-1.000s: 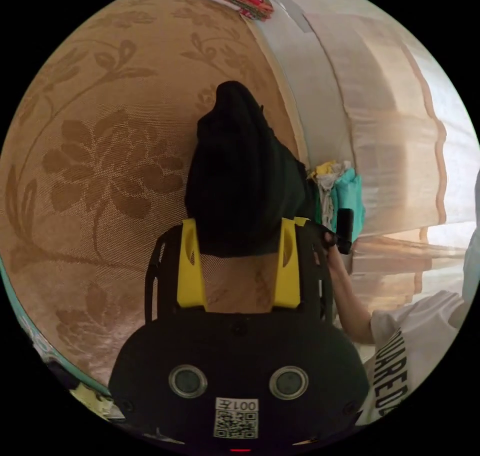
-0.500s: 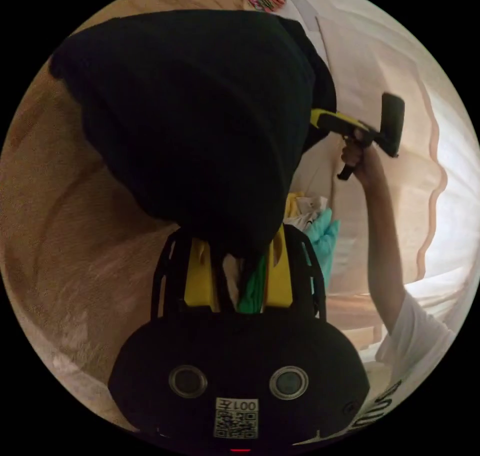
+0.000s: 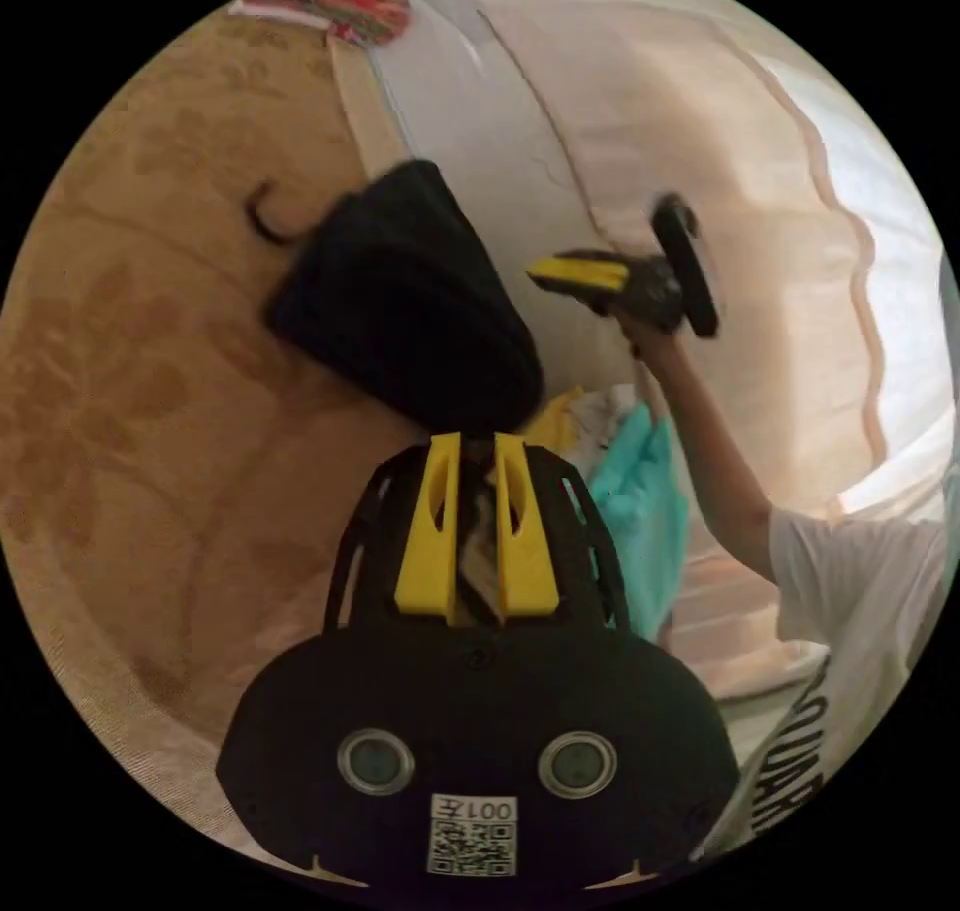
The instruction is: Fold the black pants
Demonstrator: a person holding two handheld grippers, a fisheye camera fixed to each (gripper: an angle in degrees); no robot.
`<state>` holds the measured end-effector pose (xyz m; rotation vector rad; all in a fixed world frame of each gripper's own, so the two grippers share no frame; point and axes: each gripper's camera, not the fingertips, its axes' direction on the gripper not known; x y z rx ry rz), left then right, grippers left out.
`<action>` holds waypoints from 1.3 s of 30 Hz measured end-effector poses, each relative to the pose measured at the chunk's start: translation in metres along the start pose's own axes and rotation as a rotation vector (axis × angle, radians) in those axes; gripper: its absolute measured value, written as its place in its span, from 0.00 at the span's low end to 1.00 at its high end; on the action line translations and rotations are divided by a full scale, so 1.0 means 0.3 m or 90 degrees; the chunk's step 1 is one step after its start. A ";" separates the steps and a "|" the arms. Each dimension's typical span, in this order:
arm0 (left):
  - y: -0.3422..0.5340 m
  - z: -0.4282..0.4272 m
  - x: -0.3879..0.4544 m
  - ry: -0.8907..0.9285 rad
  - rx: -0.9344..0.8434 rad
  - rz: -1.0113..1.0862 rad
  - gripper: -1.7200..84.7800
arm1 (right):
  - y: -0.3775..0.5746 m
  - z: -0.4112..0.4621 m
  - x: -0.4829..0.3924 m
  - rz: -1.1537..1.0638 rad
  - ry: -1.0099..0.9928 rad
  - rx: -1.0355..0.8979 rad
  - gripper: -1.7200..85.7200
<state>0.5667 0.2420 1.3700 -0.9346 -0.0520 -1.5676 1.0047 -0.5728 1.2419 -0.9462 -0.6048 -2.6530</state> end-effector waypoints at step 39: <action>0.490 0.014 -0.009 0.038 -0.131 0.067 0.01 | 0.203 -0.926 -0.154 0.181 -0.118 -0.063 0.02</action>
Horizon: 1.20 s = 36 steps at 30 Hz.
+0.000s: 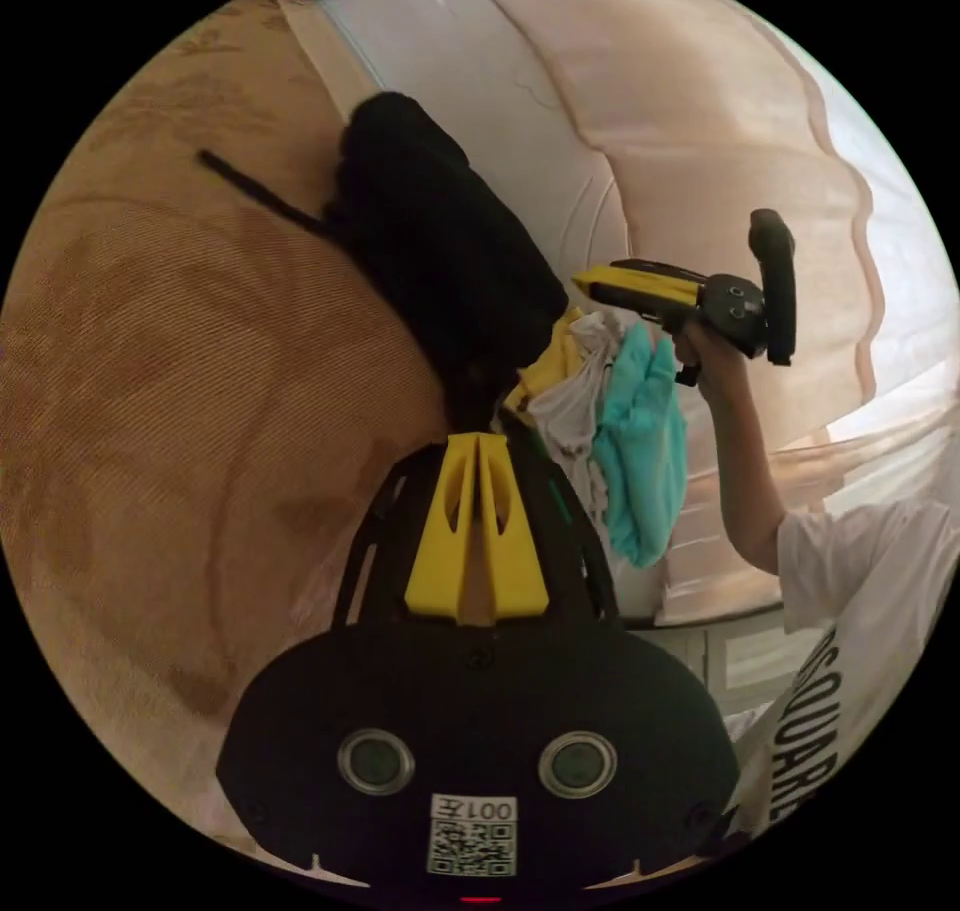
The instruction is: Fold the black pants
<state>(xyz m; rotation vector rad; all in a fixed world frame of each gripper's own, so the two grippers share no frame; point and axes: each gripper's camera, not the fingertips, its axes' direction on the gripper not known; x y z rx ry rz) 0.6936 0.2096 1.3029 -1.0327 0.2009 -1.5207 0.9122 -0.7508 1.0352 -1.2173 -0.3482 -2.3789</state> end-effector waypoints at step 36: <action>3.140 -1.504 -0.126 -0.660 0.126 -0.369 0.01 | -0.643 -1.556 -2.153 -0.625 -0.204 0.378 0.18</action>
